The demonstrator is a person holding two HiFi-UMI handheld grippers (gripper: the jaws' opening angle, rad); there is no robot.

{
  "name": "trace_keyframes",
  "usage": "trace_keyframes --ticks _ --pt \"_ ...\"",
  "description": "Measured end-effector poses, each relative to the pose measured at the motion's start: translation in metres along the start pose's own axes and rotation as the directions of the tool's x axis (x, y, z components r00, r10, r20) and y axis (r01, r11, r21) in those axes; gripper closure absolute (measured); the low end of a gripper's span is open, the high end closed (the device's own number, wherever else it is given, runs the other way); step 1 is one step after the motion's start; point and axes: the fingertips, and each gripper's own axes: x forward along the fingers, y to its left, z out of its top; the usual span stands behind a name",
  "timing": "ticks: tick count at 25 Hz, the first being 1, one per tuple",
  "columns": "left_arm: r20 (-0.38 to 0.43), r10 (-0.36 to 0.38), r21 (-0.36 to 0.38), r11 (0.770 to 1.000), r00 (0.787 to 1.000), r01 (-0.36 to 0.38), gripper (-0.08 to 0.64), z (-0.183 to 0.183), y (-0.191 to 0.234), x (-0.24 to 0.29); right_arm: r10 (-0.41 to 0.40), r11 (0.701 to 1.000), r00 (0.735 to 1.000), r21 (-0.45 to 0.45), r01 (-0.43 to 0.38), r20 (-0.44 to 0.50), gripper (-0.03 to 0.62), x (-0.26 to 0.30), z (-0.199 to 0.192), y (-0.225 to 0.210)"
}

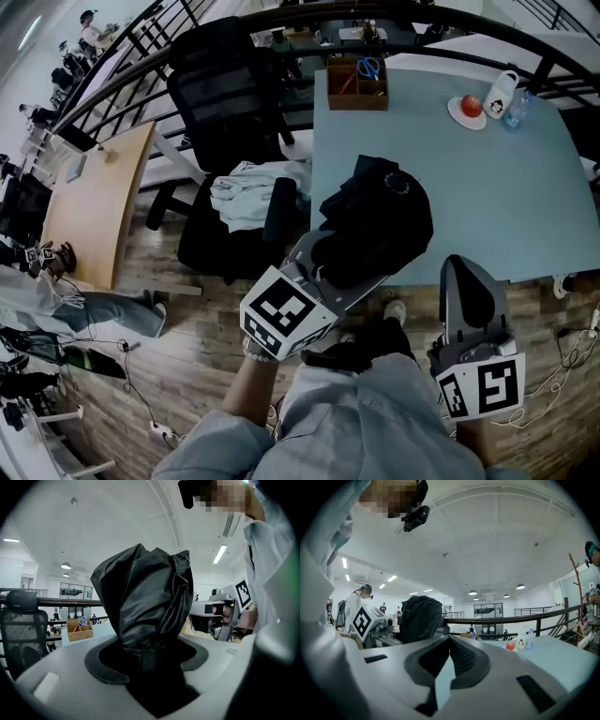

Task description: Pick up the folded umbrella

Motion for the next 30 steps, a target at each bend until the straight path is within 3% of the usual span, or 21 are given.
trace_keyframes --ticks 13,30 --pt "0.084 0.0 0.01 1.0 0.996 -0.001 0.285 0.012 -0.02 -0.049 -0.058 0.998 0.998 -0.007 0.058 0.02 0.592 -0.031 0.001 0.025" --pt "0.143 0.062 0.024 0.998 0.988 -0.066 0.285 0.041 -0.035 -0.055 0.012 0.999 0.998 -0.038 -0.009 0.065 0.592 -0.029 0.019 0.012"
